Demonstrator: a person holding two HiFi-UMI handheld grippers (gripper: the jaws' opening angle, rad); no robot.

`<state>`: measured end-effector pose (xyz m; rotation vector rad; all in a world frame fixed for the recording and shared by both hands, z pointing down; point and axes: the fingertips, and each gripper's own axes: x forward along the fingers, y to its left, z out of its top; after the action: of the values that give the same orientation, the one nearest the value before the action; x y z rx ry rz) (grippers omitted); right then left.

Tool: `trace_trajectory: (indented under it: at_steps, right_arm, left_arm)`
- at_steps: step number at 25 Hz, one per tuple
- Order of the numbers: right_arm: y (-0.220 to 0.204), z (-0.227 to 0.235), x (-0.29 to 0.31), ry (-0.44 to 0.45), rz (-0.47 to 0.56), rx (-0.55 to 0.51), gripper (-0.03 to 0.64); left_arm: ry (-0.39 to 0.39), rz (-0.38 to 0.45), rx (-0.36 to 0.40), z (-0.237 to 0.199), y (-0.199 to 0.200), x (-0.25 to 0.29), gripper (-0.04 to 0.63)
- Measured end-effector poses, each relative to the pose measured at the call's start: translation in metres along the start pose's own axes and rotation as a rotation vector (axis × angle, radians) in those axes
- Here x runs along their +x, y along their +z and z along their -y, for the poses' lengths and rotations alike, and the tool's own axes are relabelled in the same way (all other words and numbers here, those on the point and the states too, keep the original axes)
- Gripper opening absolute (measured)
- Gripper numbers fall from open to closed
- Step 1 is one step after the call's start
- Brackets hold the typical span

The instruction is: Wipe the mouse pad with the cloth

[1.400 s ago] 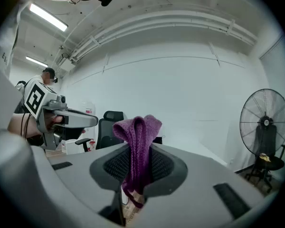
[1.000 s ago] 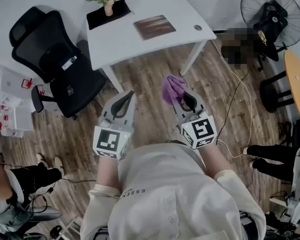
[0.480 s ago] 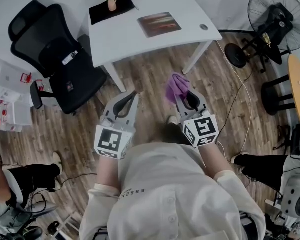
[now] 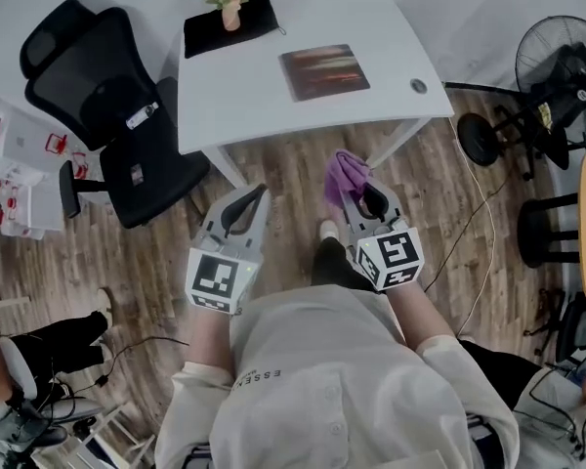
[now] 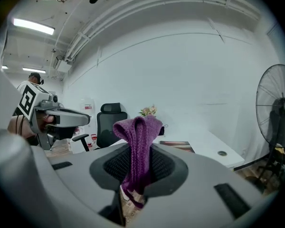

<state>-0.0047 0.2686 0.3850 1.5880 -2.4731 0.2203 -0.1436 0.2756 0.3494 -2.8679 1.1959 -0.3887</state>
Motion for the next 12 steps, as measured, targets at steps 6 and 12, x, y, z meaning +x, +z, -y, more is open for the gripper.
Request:
trace_trajectory:
  at_steps: [6,12]
  right_arm:
    - [0.011,0.07,0.048,0.081,-0.054,-0.003,0.089]
    - [0.015,0.129,0.087,0.149,-0.078,-0.011,0.089]
  left_arm:
    - [0.098,-0.04,-0.062,-0.018,0.01,0.079,0.0]
    - [0.159,-0.059,-0.089,-0.027,0.019,0.145,0.0]
